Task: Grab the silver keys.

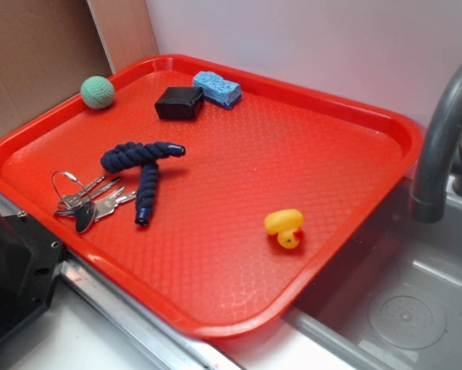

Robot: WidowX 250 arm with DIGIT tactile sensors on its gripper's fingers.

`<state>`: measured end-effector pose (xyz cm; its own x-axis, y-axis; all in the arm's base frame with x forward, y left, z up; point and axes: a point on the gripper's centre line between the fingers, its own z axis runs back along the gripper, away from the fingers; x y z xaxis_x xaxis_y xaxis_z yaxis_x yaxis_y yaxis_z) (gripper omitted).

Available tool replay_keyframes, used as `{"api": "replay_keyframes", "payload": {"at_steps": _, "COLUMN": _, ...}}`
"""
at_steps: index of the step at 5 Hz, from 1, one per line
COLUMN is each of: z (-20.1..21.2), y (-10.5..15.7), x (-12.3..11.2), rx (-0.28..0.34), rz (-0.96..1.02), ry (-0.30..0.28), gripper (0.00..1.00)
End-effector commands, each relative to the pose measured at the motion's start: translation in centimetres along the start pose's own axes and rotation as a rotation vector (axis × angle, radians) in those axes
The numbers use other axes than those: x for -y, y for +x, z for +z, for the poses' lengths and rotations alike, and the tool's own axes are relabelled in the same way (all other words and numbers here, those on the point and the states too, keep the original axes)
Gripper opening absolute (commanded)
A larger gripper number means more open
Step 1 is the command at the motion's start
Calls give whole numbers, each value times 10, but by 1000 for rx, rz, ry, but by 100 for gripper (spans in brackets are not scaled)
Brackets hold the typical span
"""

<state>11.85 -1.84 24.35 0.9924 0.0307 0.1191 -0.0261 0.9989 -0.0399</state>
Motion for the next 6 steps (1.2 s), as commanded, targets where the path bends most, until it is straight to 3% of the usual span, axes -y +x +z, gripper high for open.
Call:
{"api": "replay_keyframes", "payload": {"at_steps": 1, "z": 0, "y": 0, "x": 0, "rx": 0, "rz": 0, "ry": 0, "gripper": 100}}
{"api": "replay_keyframes", "payload": {"at_steps": 2, "z": -33, "y": 6, "x": -20, "rx": -61, "rz": -174, "ry": -53, "gripper": 100}}
{"api": "replay_keyframes", "payload": {"at_steps": 3, "z": -65, "y": 6, "x": -28, "rx": -14, "rz": -383, "ry": -180, "gripper": 100}}
{"api": "replay_keyframes", "payload": {"at_steps": 4, "z": -104, "y": 3, "x": -38, "rx": -12, "rz": -563, "ry": -177, "gripper": 100}}
{"api": "replay_keyframes", "payload": {"at_steps": 5, "z": -149, "y": 0, "x": -31, "rx": -44, "rz": -682, "ry": -180, "gripper": 100}}
{"api": "replay_keyframes", "payload": {"at_steps": 6, "z": -172, "y": -2, "x": -38, "rx": -127, "rz": -712, "ry": -91, "gripper": 100}}
